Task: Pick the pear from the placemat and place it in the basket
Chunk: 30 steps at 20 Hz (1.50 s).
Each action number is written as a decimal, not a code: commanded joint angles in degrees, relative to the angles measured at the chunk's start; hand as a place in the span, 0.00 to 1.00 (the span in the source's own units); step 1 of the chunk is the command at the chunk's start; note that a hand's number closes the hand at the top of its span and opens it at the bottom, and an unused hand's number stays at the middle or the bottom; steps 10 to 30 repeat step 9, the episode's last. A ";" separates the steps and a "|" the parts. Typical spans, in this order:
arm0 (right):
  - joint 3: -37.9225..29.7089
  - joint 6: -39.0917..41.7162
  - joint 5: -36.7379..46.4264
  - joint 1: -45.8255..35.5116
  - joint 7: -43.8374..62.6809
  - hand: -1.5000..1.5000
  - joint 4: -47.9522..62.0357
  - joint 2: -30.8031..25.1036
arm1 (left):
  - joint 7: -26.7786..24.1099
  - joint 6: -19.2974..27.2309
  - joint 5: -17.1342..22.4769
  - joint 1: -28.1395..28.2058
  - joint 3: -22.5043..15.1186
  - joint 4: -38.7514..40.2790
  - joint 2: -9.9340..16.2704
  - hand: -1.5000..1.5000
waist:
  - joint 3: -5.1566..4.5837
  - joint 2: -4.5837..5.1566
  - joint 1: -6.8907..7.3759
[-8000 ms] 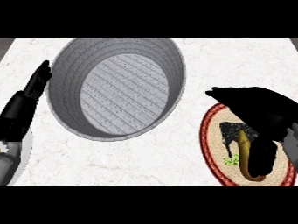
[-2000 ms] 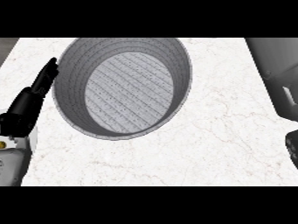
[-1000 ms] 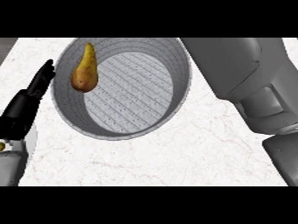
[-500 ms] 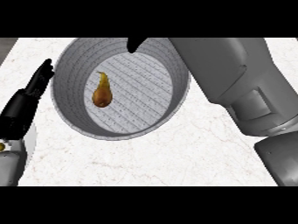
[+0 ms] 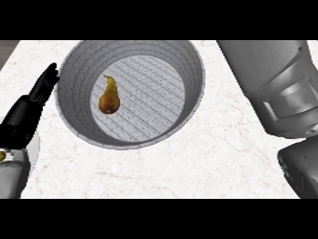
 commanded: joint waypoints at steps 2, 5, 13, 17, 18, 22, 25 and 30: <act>-7.68 -7.77 -4.83 0.43 3.83 0.00 2.59 -4.38 | -0.09 -0.47 -0.23 0.94 -1.13 -1.57 -0.50 0.50 | 0.00 0.38 1.11; -9.83 -11.44 -5.48 1.99 3.22 0.00 4.17 -8.02 | 0.39 -0.42 -0.25 -1.65 -0.32 -1.06 0.37 0.50 | -0.01 1.17 1.78; -11.59 -10.63 -6.53 2.45 2.44 0.00 5.37 -13.22 | -0.12 -0.12 -0.48 -3.59 -0.52 1.97 -0.45 0.50 | -0.01 1.16 1.24; -11.59 -10.63 -6.53 2.45 2.44 0.00 5.37 -13.22 | -0.12 -0.12 -0.48 -3.59 -0.52 1.97 -0.45 0.50 | -0.01 1.16 1.24; -11.59 -10.63 -6.53 2.45 2.44 0.00 5.37 -13.22 | -0.12 -0.12 -0.48 -3.59 -0.52 1.97 -0.45 0.50 | -0.01 1.16 1.24; -11.59 -10.63 -6.53 2.45 2.44 0.00 5.37 -13.22 | -0.12 -0.12 -0.48 -3.59 -0.52 1.97 -0.45 0.50 | -0.01 1.16 1.24; -11.59 -10.63 -6.53 2.45 2.44 0.00 5.37 -13.22 | -0.12 -0.12 -0.48 -3.59 -0.52 1.97 -0.45 0.50 | -0.01 1.16 1.24; -11.59 -10.63 -6.53 2.45 2.44 0.00 5.37 -13.22 | -0.12 -0.12 -0.48 -3.59 -0.52 1.97 -0.45 0.50 | -0.01 1.16 1.24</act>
